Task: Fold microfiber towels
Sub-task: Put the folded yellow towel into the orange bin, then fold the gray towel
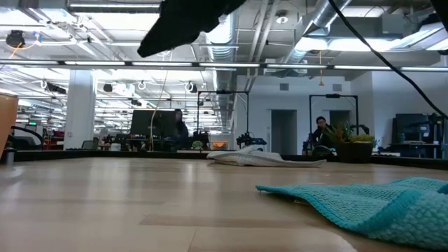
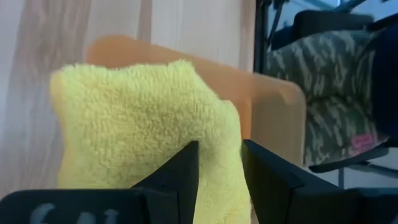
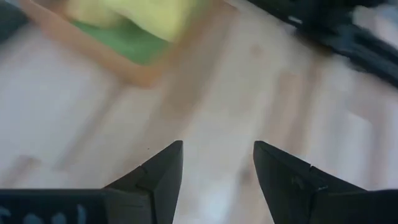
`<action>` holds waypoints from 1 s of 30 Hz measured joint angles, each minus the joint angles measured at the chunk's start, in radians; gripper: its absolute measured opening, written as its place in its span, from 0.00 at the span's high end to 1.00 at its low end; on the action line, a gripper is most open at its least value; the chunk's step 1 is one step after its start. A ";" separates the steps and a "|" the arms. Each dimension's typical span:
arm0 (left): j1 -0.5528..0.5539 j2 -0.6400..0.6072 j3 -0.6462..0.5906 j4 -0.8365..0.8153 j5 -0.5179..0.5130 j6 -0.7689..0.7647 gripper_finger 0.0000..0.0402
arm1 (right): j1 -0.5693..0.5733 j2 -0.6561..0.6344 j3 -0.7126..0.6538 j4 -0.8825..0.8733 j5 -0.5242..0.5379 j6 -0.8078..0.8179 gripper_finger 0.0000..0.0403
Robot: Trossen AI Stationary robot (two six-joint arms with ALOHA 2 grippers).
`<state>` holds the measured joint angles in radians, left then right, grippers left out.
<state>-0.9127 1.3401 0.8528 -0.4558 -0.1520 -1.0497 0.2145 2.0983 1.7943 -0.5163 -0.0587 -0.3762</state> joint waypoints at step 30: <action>-0.012 -0.024 0.174 -0.268 -0.220 0.028 0.72 | -0.008 -0.082 0.001 -0.160 -0.023 0.071 0.45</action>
<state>-0.9243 1.3158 1.0264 -0.7240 -0.3723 -1.0218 0.2066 2.0160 1.7955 -0.6768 -0.0821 -0.3054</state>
